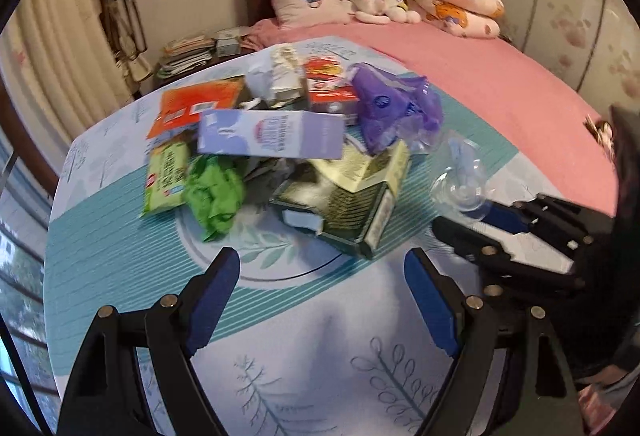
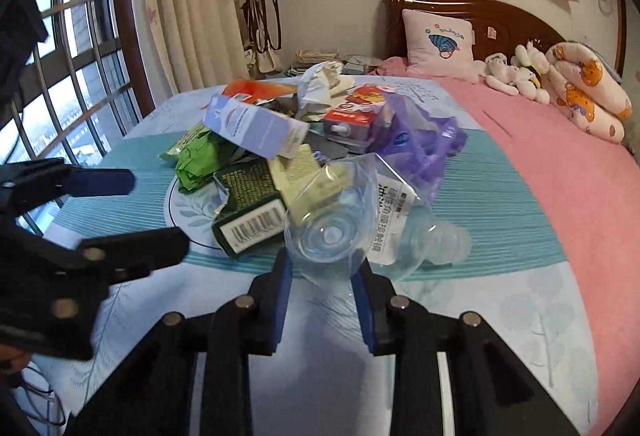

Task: Collect trash
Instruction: 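Move both tools back up toward the trash pile on the table, then grasp the green box with the left tool while the right tool grasps the plastic bottle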

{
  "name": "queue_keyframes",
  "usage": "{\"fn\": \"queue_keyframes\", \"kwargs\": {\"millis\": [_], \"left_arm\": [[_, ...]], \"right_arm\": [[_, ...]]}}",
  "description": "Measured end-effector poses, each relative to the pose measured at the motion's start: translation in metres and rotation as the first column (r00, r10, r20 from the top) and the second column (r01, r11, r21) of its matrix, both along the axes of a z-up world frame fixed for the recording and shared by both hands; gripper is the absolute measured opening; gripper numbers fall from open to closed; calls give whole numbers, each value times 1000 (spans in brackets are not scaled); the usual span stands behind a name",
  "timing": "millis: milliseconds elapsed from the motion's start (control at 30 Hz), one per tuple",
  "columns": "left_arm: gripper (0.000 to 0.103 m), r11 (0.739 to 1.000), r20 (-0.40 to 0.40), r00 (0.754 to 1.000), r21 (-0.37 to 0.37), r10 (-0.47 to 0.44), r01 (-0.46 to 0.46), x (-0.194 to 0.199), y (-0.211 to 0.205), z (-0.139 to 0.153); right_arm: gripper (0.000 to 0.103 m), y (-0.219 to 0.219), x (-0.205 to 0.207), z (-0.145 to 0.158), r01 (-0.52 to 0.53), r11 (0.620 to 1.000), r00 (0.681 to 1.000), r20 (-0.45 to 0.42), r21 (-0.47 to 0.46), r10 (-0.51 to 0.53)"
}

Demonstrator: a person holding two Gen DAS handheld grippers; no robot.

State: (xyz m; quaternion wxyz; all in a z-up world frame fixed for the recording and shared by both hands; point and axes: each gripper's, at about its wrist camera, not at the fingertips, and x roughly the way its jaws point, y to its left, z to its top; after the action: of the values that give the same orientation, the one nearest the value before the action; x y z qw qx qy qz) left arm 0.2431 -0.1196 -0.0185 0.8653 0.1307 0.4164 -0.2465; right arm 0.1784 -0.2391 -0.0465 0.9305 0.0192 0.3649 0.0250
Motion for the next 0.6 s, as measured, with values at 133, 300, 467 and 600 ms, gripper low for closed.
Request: {"fn": "queue_keyframes", "kwargs": {"millis": [133,300,467,600], "left_arm": [[83,999,3,1000,47,-14,14,4,-22,-7],[83,994,15,1000,111,-17,16,11,-52,-15],[71,972,79,997,236,-1,-18,19,-83,-25],[49,949,88,996,313,19,-45,27,-97,-35]], "right_arm": [[28,-23,-10,8,10,999,1000,1,45,-10],[27,-44,-15,11,27,997,1000,9,68,-27],[27,-54,-14,10,28,995,999,19,92,-30],[27,-54,-14,8,17,996,1000,24,89,-19]]}}
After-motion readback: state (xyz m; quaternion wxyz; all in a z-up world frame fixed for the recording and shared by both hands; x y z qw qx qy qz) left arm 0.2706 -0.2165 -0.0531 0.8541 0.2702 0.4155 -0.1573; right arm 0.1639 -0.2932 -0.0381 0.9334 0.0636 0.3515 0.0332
